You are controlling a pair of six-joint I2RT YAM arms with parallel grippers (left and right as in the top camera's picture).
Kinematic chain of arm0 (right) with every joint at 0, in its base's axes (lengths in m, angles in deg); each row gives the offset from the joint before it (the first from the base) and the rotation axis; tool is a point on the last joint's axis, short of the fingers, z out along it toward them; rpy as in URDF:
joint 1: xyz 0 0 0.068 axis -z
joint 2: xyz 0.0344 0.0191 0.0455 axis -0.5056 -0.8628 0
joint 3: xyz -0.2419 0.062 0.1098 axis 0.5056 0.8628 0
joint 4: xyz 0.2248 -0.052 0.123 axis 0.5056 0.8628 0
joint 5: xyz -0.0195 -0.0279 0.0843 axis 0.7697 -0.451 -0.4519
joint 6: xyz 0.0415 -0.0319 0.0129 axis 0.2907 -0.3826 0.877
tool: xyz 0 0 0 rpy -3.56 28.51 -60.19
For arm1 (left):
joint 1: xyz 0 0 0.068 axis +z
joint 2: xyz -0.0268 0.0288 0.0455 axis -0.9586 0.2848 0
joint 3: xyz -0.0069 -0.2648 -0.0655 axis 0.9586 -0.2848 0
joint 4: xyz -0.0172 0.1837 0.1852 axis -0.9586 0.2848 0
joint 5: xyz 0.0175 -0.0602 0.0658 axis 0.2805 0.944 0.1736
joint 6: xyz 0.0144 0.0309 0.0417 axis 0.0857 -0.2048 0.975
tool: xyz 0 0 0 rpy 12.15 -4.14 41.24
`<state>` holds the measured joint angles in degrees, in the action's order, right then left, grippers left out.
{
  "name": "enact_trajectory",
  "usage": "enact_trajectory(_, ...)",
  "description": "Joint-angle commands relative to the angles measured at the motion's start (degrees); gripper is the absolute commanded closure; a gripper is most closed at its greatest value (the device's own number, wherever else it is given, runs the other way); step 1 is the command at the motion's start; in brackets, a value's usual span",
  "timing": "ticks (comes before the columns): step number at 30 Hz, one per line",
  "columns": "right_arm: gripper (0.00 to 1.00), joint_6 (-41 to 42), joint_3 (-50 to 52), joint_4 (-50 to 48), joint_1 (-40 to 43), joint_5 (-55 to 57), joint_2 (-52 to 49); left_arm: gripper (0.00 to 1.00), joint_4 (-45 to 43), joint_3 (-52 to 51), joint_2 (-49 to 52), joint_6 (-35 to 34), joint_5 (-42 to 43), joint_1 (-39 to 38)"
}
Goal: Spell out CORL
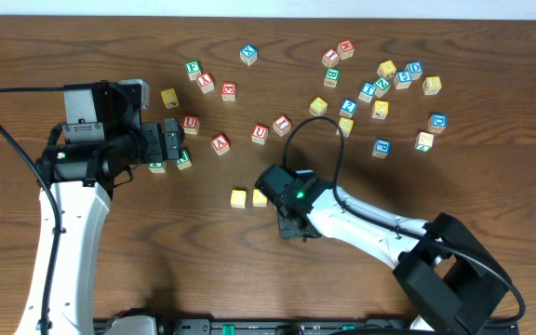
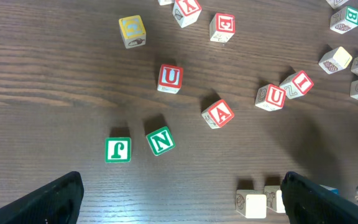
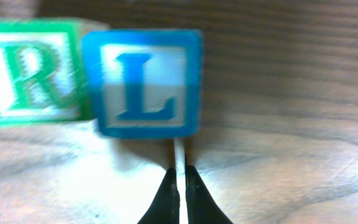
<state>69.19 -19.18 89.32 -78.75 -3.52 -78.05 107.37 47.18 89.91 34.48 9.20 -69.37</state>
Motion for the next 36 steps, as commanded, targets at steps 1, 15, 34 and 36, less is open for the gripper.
enact_trajectory(1,0.99,1.3,0.2,-1.4,-1.0,0.4,-0.4,0.0,0.0,1.2,0.0,0.9,-0.2,0.3)
enact_trajectory(15,0.99,1.3,0.2,-4.8,-1.0,8.1,-0.4,0.0,0.0,1.2,0.0,1.0,-0.2,0.3)
enact_trajectory(34,0.99,1.3,0.2,-5.1,-1.2,6.3,-0.4,0.0,0.0,1.2,0.0,1.0,-0.2,0.3)
enact_trajectory(36,0.99,1.3,0.2,-5.4,-1.2,5.9,-0.4,0.0,0.0,1.2,0.0,1.0,-0.2,0.3)
